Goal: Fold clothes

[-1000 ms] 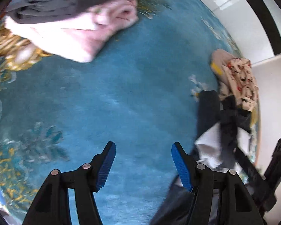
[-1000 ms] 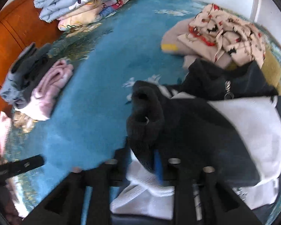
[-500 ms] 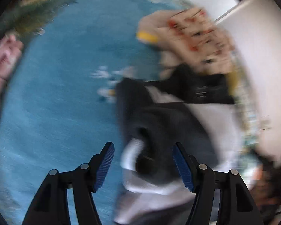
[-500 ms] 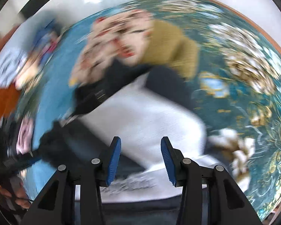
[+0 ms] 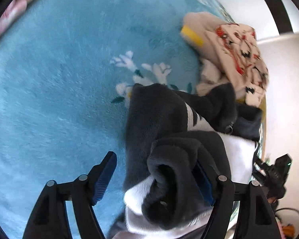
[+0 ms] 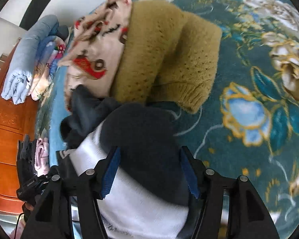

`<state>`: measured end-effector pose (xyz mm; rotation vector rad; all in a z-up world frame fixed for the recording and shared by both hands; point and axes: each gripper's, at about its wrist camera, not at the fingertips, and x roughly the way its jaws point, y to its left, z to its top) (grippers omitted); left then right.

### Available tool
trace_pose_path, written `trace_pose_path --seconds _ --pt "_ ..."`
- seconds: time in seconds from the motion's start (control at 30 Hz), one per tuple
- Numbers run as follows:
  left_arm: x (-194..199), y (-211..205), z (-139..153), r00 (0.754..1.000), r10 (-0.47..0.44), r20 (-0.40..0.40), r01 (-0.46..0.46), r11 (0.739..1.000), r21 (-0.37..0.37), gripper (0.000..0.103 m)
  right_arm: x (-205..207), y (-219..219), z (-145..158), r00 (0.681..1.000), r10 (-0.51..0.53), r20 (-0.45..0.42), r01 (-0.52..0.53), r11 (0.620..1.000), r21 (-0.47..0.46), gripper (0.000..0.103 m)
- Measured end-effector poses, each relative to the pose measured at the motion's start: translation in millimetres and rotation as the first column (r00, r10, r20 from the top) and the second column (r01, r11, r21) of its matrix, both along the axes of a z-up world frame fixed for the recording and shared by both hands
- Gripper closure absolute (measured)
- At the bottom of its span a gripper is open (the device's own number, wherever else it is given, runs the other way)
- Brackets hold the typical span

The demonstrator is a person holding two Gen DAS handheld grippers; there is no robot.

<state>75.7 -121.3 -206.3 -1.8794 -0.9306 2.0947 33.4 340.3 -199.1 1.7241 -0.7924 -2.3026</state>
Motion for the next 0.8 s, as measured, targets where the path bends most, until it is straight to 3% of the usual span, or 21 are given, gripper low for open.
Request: trace_pose_path --seconds 0.2,0.23,0.33,0.37,0.43,0.6,0.7,0.8 --pt "-8 9 -2 0.999 0.027 -0.037 -0.027 1.000 -0.014 0.025 -19 -3 -19 0.999 0.039 0.030 -0.036 0.997 -0.073 0.041" --pt "-7 10 -1 0.998 0.034 -0.044 -0.035 0.999 -0.022 0.034 -20 -4 -20 0.999 0.034 0.037 -0.031 0.997 -0.071 0.041" --pt "-4 13 6 0.996 0.060 -0.069 -0.060 0.998 -0.008 0.065 -17 -11 -15 0.999 0.019 0.039 -0.015 0.997 -0.077 0.065" --pt "-2 12 9 0.994 0.072 -0.079 -0.072 0.997 0.003 0.069 -15 -15 -10 0.999 0.023 0.031 -0.021 0.998 -0.061 0.076" --pt "4 9 19 0.989 0.100 -0.110 -0.099 0.995 0.019 0.074 -7 -25 4 0.999 0.036 0.007 -0.035 0.999 -0.024 0.083" --pt "47 -17 68 0.950 0.219 -0.222 -0.194 0.973 0.127 0.077 24 -50 62 0.990 0.088 -0.114 -0.087 0.996 0.018 0.085" --pt "54 -44 89 0.932 0.226 -0.284 -0.212 0.974 0.079 0.077 36 -74 96 0.971 0.144 -0.189 -0.141 0.990 0.026 0.086" --pt "57 -71 109 0.913 0.219 -0.343 -0.228 0.974 0.016 0.077 17 -110 115 0.949 0.202 -0.241 -0.202 0.979 0.026 0.086"
